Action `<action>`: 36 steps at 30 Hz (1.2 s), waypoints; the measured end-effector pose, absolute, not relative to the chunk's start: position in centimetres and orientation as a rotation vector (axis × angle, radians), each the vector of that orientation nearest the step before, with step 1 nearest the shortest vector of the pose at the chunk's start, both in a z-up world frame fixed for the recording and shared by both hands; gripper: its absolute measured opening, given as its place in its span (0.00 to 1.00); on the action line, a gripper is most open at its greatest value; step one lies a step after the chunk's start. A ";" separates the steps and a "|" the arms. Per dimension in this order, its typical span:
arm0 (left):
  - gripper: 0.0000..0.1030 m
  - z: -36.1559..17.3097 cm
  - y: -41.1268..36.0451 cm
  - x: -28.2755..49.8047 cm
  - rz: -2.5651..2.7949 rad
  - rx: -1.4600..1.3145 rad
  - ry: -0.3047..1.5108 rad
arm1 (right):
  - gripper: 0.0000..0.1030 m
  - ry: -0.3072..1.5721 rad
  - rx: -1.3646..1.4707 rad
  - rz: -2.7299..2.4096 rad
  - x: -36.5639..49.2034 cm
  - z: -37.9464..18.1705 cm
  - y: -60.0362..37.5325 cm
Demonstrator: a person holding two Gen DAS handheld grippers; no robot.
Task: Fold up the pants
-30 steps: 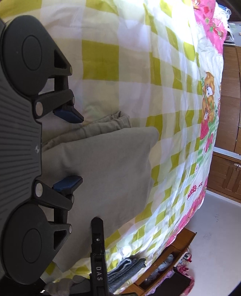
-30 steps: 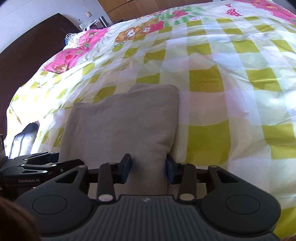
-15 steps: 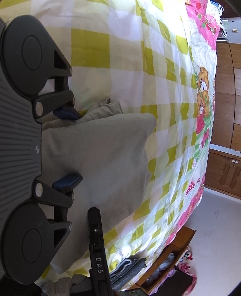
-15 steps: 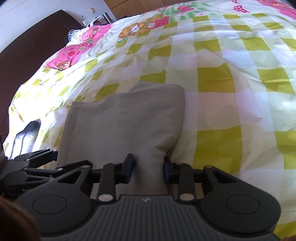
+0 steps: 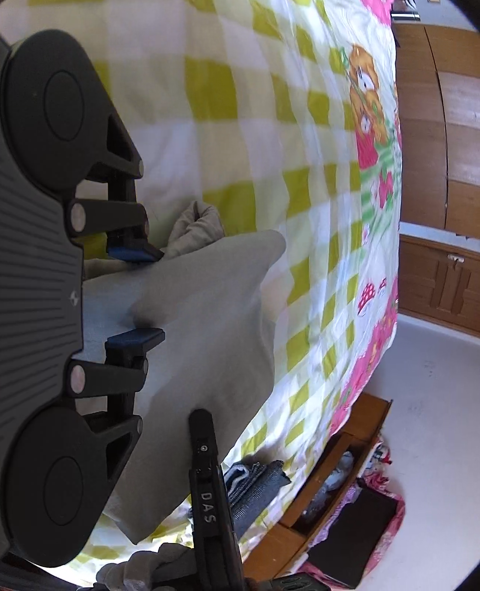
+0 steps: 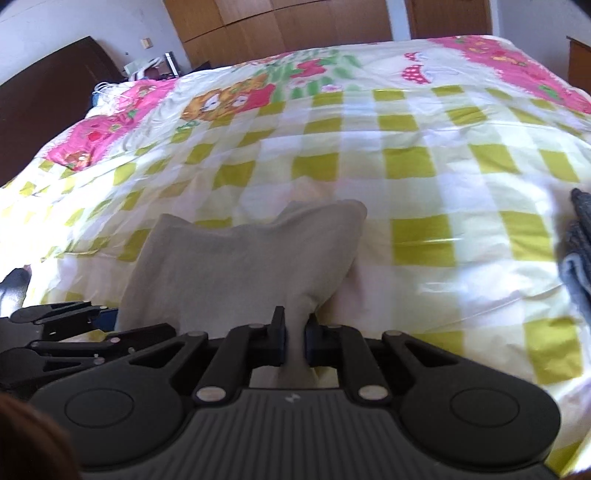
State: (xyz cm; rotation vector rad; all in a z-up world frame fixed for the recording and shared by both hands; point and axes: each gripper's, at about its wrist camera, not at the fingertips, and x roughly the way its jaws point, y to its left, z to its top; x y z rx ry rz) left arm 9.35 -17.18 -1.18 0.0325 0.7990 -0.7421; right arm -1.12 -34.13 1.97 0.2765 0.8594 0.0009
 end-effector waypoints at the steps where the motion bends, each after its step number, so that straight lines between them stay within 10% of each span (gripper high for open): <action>1: 0.47 -1.5 -17.9 9.5 -0.743 0.050 0.800 | 0.13 0.872 0.259 -0.041 -1.0 1.4 -34.9; 36: 0.61 0.2 -15.5 3.1 -0.619 0.173 0.755 | 0.27 0.797 0.213 0.074 -0.3 4.5 -27.6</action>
